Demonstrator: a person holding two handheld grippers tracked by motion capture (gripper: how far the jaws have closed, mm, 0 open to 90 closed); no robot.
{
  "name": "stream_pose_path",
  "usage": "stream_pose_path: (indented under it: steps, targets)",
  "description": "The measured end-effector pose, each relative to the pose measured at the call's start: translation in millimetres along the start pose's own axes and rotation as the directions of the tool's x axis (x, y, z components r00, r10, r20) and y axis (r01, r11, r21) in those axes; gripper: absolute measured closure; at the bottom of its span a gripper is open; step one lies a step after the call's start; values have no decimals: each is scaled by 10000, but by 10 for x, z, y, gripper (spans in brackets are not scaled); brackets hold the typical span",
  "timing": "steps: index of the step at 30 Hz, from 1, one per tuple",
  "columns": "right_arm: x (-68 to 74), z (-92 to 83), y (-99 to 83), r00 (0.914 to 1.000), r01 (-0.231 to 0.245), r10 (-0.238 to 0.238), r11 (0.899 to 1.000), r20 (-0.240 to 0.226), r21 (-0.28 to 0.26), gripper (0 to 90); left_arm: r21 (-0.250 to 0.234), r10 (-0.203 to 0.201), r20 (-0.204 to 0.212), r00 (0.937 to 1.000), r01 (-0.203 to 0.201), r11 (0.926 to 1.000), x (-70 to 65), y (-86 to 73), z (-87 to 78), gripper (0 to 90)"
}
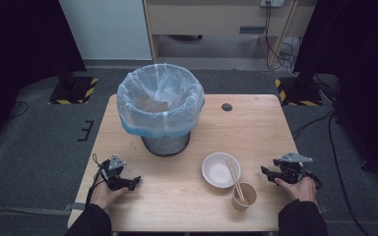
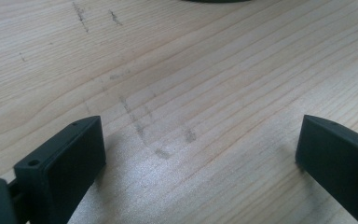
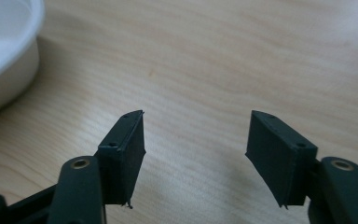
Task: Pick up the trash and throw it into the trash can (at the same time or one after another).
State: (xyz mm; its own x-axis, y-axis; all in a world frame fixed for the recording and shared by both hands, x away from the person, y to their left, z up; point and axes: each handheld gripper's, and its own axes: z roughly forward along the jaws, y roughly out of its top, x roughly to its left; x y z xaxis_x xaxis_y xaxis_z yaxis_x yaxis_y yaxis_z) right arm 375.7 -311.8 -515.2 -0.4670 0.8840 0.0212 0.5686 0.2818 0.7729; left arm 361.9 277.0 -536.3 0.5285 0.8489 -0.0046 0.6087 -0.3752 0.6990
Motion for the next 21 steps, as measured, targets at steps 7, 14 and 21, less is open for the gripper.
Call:
stream_pose_path:
  steps: [7, 14, 21]
  targets:
    - [26, -239, 155, 9991, -423, 415, 9946, -101, -944, 416, 33, -77, -104, 9999, 78, 10000, -18, -1, 0, 0]
    - [98, -464, 333, 9983, -519, 470, 9869, -356, -1530, 443, 41, -112, -136, 9998, 113, 9999, -23, 0, 0, 0]
    - [247, -687, 550, 9961, -535, 355, 9707, -804, -2341, 469, 40, -117, -141, 9998, 117, 9999, -24, 0, 0, 0]
